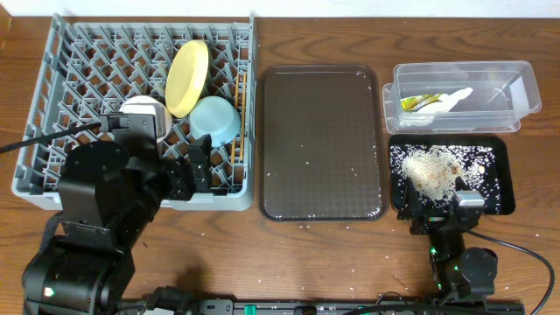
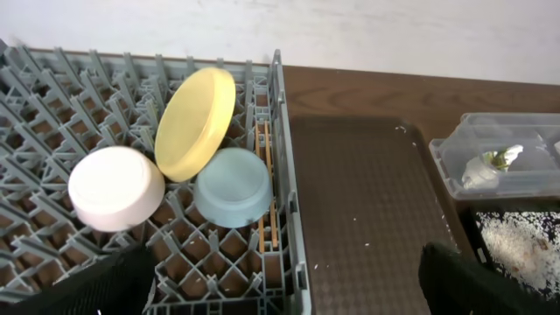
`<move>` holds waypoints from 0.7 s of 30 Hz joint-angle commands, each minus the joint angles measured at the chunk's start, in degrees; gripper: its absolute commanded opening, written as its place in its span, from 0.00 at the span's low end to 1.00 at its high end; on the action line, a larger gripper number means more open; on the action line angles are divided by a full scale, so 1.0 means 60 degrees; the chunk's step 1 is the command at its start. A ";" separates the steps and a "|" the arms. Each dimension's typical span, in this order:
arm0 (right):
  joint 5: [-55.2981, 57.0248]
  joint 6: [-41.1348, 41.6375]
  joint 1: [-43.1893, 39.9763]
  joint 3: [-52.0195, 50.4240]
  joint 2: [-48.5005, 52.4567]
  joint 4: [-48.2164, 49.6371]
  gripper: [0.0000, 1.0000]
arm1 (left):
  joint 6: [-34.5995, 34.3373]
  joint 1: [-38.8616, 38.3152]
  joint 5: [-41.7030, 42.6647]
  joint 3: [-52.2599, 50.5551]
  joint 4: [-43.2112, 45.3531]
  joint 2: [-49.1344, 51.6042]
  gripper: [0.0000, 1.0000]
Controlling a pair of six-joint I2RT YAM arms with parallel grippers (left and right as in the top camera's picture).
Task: Sort waste into correct bins and load items into the dishwasher
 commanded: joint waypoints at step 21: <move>0.0055 -0.0036 -0.0055 -0.0015 -0.0051 -0.0040 0.99 | -0.1239 0.1741 -0.0637 -0.9814 0.8572 -0.6838 0.97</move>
